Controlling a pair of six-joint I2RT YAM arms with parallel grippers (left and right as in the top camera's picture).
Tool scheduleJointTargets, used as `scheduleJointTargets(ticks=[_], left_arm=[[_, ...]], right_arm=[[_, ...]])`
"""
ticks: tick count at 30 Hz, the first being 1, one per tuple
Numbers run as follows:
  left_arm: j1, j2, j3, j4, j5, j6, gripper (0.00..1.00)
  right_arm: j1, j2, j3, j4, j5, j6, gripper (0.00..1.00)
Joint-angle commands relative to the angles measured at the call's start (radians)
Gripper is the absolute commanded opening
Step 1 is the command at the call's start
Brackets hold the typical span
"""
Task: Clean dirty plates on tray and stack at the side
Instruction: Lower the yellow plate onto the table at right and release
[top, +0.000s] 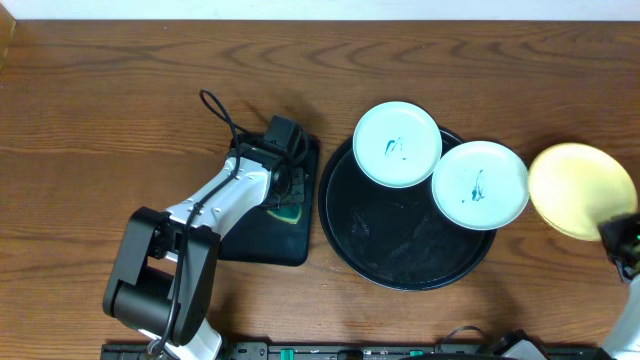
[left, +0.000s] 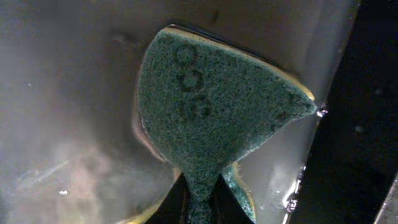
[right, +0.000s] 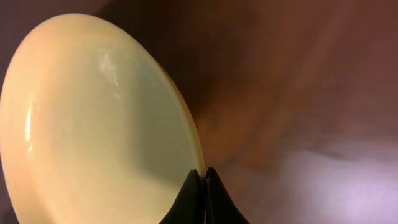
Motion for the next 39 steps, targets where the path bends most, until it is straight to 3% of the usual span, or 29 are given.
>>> scheduleJointTargets(ticks=[1, 8, 17, 20, 28, 30, 33, 35, 39], left_arm=[[-0.001, 0.034, -0.017, -0.002, -0.019, 0.005, 0.08], [-0.001, 0.034, -0.017, -0.002, -0.019, 0.005, 0.08], [-0.001, 0.034, -0.017, -0.003, -0.019, 0.005, 0.08], [-0.001, 0.034, -0.017, -0.010, -0.019, 0.005, 0.08], [-0.001, 0.034, -0.017, -0.013, -0.019, 0.005, 0.08], [-0.001, 0.034, -0.017, -0.013, -0.019, 0.005, 0.08], [-0.001, 0.034, -0.017, -0.013, -0.019, 0.005, 0.08], [-0.001, 0.034, -0.017, -0.013, -0.019, 0.005, 0.08], [-0.001, 0.034, -0.017, -0.013, -0.019, 0.005, 0.08]], right_arm=[[-0.027, 0.027, 0.017, -0.008, 0.130, 0.047, 0.01], [0.012, 0.136, 0.017, 0.039, 0.184, -0.005, 0.01], [0.186, 0.282, 0.017, 0.156, 0.100, -0.126, 0.01], [0.227, 0.286, 0.017, 0.183, 0.095, -0.126, 0.11], [0.274, 0.278, 0.026, 0.211, 0.022, -0.170, 0.22], [0.283, 0.277, 0.027, 0.233, -0.051, -0.208, 0.25], [0.302, 0.277, 0.027, 0.268, -0.316, -0.321, 0.39], [0.316, 0.277, 0.027, 0.259, -0.380, -0.376, 0.39], [0.355, 0.277, 0.024, 0.253, -0.302, -0.384, 0.39]])
